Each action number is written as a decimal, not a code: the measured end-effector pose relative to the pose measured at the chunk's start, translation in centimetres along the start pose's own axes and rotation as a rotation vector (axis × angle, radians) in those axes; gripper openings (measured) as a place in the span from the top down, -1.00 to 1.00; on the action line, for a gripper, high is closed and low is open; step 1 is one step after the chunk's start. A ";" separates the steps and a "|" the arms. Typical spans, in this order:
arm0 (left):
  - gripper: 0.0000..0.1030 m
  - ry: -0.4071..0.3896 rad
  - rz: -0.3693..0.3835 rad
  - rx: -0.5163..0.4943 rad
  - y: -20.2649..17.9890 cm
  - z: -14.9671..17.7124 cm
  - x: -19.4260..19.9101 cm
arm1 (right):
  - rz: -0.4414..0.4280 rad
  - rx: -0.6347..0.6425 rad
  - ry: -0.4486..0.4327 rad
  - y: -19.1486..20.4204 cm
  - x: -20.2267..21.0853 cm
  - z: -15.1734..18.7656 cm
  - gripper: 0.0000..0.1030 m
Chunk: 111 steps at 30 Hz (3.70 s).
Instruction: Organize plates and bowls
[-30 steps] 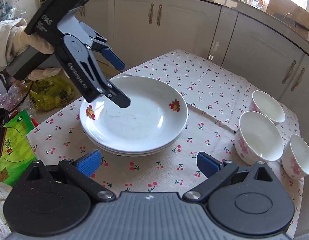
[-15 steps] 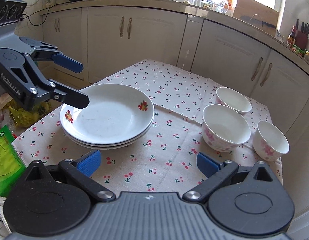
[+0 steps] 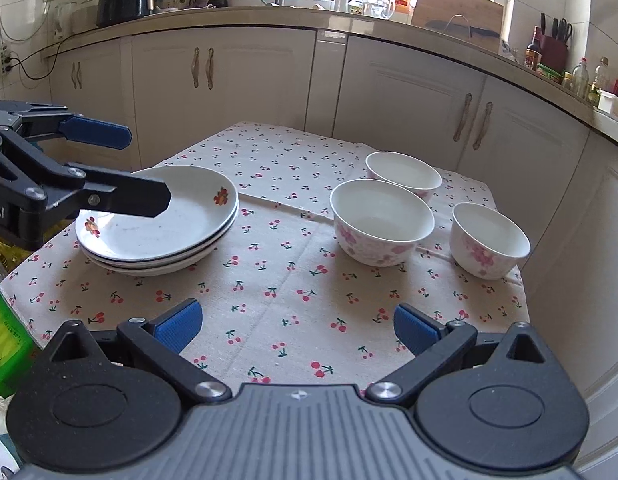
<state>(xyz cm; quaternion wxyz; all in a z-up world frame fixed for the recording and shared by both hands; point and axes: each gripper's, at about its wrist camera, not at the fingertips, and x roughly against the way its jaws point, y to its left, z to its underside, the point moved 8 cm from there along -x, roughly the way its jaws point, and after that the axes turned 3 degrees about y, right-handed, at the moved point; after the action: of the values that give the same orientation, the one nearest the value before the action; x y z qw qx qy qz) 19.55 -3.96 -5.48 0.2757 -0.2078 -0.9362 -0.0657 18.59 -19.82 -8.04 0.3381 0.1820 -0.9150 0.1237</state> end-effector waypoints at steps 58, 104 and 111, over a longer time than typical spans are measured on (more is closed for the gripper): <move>-0.73 0.101 -0.015 -0.001 -4.7 -1.7 -18.9 | -0.253 0.037 0.148 -11.2 -15.7 -9.2 -0.66; -0.74 0.094 0.077 -0.088 -6.6 -0.3 -10.6 | -0.264 -0.013 0.193 -6.7 -7.9 -6.4 -0.57; -0.74 0.097 0.114 -0.121 -7.9 1.1 -8.9 | -0.260 -0.052 0.208 -5.9 -5.7 -4.7 -0.61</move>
<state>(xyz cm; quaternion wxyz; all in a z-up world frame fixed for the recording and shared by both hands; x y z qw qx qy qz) 22.39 -14.00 -11.27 0.3109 -0.2735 -0.9027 -0.1166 27.77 -22.04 -7.72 0.4486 0.2762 -0.8468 0.0736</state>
